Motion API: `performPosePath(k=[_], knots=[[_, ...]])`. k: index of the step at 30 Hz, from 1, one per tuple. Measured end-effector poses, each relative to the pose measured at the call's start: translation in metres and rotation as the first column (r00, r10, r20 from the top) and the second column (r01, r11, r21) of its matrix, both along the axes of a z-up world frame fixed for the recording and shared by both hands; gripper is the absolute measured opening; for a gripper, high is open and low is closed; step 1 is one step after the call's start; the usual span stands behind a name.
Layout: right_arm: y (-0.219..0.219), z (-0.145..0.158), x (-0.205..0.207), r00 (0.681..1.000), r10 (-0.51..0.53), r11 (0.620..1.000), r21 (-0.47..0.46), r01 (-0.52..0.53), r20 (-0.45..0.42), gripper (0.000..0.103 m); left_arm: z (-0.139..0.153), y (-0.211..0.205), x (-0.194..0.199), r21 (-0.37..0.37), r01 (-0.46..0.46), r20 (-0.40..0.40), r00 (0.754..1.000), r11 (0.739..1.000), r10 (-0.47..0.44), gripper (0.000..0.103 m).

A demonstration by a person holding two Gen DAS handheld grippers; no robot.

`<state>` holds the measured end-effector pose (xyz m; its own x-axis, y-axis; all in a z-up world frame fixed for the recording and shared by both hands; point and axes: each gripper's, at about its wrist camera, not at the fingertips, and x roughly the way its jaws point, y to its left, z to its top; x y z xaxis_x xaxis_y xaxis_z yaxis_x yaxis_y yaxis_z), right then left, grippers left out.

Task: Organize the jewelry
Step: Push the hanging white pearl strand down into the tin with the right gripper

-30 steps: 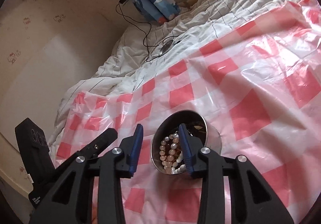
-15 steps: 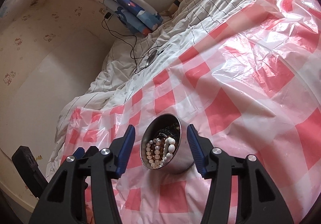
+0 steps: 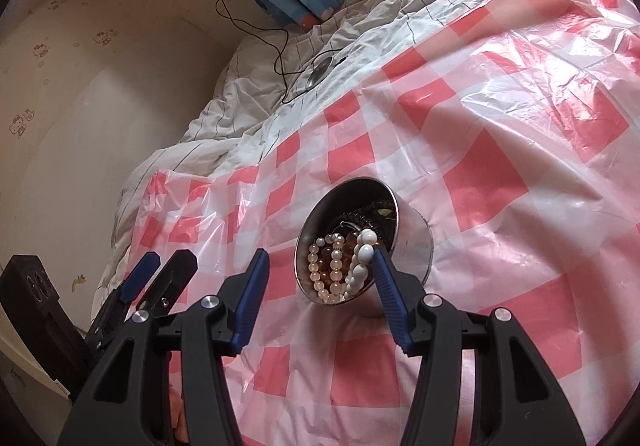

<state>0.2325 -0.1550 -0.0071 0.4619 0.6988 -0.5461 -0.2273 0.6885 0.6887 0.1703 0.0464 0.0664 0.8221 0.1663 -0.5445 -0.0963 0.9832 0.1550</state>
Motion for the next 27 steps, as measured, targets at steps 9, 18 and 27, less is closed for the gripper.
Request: performPosePath(k=[9,18,27], knots=[[-0.002,-0.007,0.009,1.0,0.009,0.993,0.116,-0.008,-0.008,0.064,-0.001,0.004,0.0,-0.019,0.002,-0.014,1.0,1.0,-0.002,0.093],[0.008,-0.017,0.038,0.998,0.059,0.951,0.305,-0.048,-0.025,0.065,-0.003,0.023,0.0,-0.075,-0.025,-0.034,0.999,0.997,0.022,0.095],[0.039,-0.006,0.032,0.985,0.173,0.971,0.165,-0.171,0.003,0.074,-0.01,0.038,0.006,-0.167,-0.045,-0.074,0.997,0.985,0.033,0.095]])
